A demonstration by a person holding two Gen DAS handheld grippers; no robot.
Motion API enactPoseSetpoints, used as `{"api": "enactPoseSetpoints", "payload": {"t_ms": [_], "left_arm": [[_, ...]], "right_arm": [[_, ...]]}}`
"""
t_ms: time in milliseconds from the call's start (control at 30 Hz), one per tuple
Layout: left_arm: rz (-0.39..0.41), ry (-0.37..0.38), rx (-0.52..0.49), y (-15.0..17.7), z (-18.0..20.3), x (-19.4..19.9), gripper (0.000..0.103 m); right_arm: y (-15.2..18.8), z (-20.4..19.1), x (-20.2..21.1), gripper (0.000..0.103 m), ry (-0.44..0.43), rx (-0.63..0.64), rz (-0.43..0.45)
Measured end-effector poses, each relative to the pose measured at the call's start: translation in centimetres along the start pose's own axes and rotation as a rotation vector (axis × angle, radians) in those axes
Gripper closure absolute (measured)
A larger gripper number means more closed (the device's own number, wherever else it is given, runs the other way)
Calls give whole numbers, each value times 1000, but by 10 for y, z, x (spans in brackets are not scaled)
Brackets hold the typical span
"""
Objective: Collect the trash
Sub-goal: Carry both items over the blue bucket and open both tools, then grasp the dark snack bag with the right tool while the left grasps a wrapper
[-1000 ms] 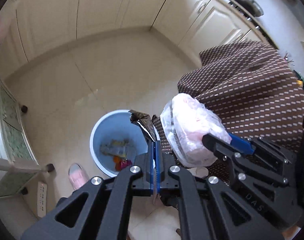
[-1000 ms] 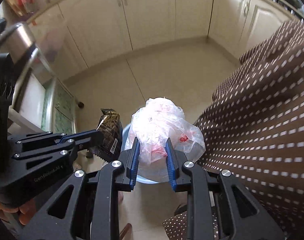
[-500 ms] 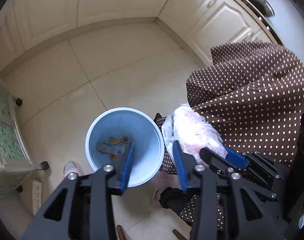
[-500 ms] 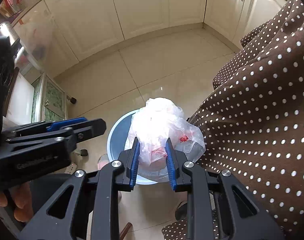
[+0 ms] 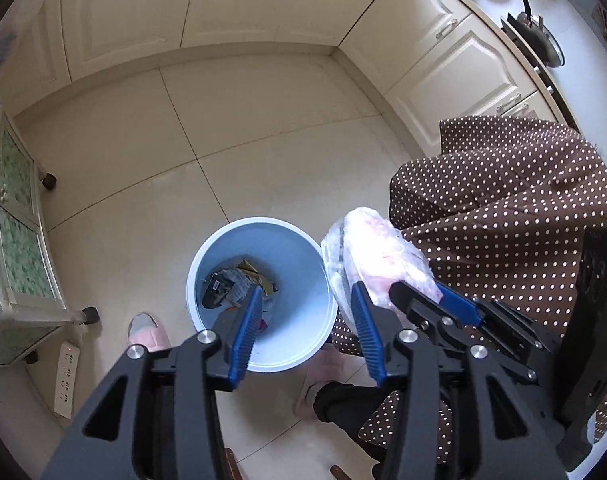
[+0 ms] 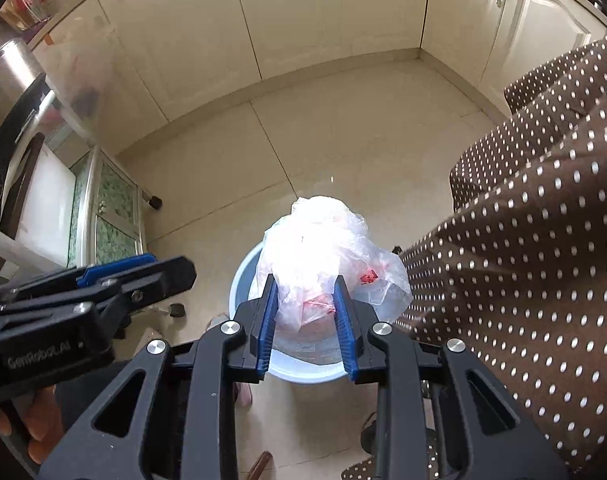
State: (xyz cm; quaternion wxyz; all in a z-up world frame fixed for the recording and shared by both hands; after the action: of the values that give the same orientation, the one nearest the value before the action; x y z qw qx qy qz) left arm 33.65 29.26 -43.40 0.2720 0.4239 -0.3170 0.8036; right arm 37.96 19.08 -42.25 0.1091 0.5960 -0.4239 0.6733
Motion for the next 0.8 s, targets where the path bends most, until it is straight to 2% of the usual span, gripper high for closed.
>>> {"api": "enactPoseSetpoints", "payload": {"t_ms": [133,200,400,533,800], "left_arm": [[6,21,10,-2,2,6,57],[12,24,11,-2,2,9,57],[33,41,-4,-2,11,24,57],[60,59,-28,0,25,42,57],[147,112,-112,5,71,97,57]], "right_arm": [[-7,1,5,73,7,2,22],[-11,-1,7,66,13,3,42],[-12,4,23,65,34,11,70],[-12,5,48,65,49,20,104],[-15,13,133,62,105,20,226]]}}
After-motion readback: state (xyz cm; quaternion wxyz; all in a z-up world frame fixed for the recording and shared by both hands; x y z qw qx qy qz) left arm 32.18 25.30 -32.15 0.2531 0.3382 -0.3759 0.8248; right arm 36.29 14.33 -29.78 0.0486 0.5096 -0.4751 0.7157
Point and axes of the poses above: each gripper's, at about its wrist camera, not at the fingertips, and x roughly against the way its jaws point, z to its right, y to its underside, the point moved 8 cm from there along -x, roughly the way its jaws point, and after that the axes turned 5 degrees about x, right-handed, at the moved point
